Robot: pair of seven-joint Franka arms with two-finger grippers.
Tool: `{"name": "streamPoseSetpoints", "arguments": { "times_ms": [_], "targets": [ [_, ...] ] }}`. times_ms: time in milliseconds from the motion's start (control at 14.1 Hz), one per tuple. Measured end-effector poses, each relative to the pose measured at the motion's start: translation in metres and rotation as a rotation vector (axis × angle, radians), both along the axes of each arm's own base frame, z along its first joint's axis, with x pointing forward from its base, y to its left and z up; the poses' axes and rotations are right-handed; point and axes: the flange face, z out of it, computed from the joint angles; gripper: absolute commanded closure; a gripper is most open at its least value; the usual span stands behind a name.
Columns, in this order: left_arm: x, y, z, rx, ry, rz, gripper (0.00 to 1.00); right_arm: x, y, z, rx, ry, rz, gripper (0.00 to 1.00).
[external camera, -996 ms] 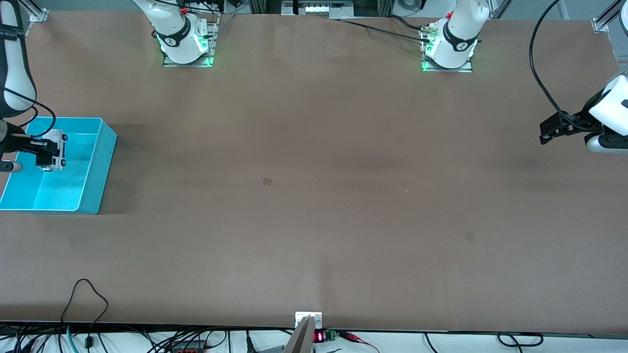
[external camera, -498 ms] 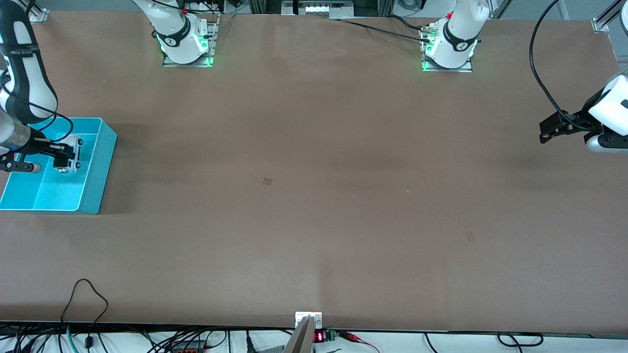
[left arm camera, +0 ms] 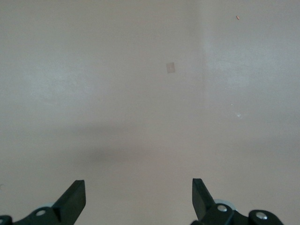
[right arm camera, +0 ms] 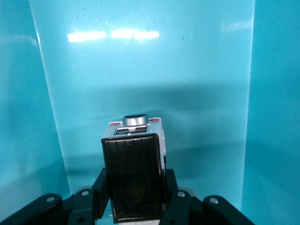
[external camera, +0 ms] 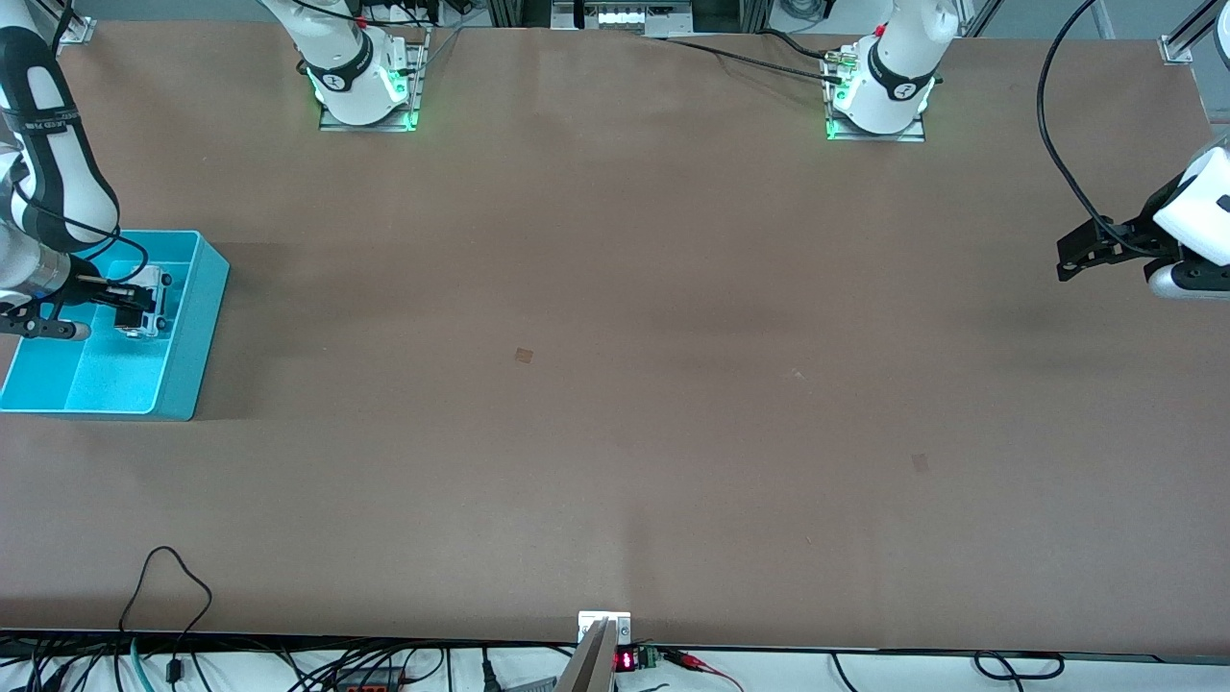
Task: Wind and store white jeep toy
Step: 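Open the right gripper to release the jeep in the box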
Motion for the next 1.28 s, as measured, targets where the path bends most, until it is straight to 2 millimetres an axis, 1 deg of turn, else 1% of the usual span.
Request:
{"name": "streamPoseSetpoints", "arguments": {
  "times_ms": [71, 142, 214, 427, 498, 569, 712, 925, 1068, 1281],
  "targets": [
    [0.0, 0.0, 0.0, 0.0, 0.0, 0.0, 0.0, 0.0, 0.001, -0.003, 0.002, 0.002, 0.001, 0.15],
    [0.0, 0.0, 0.0, 0.0, 0.0, 0.0, 0.0, 0.0, 0.001, -0.004, 0.003, 0.002, 0.003, 0.05],
    [0.0, 0.001, 0.0, 0.0, 0.0, 0.001, 0.0, 0.001, 0.002, -0.004, 0.004, 0.002, 0.005, 0.0],
    [0.0, 0.001, 0.0, 0.0, 0.001, 0.002, 0.0, 0.004, 0.006, -0.002, 0.004, -0.004, 0.017, 0.0],
    [0.0, 0.001, 0.0, 0.0, 0.001, 0.002, 0.0, 0.009, 0.01, 0.002, 0.001, -0.013, 0.032, 0.0],
    [0.0, 0.001, 0.0, 0.0, 0.001, 0.002, 0.0, 0.016, 0.016, 0.011, -0.006, -0.029, 0.057, 0.0],
    [0.0, 0.001, 0.0, 0.0, 0.003, 0.002, 0.0, 0.029, 0.033, 0.039, -0.026, -0.066, 0.125, 0.0],
    [-0.001, 0.001, 0.0, 0.0, 0.008, 0.003, 0.0, 0.039, 0.059, 0.089, -0.045, -0.094, 0.199, 0.0],
    [-0.001, 0.001, -0.001, 0.0, 0.011, 0.003, 0.0, 0.043, 0.085, 0.119, -0.048, -0.085, 0.238, 0.0],
    [-0.001, 0.001, 0.001, 0.0, 0.01, 0.003, 0.0, 0.05, 0.135, 0.162, -0.065, -0.1, 0.315, 0.0]
  ]
}}
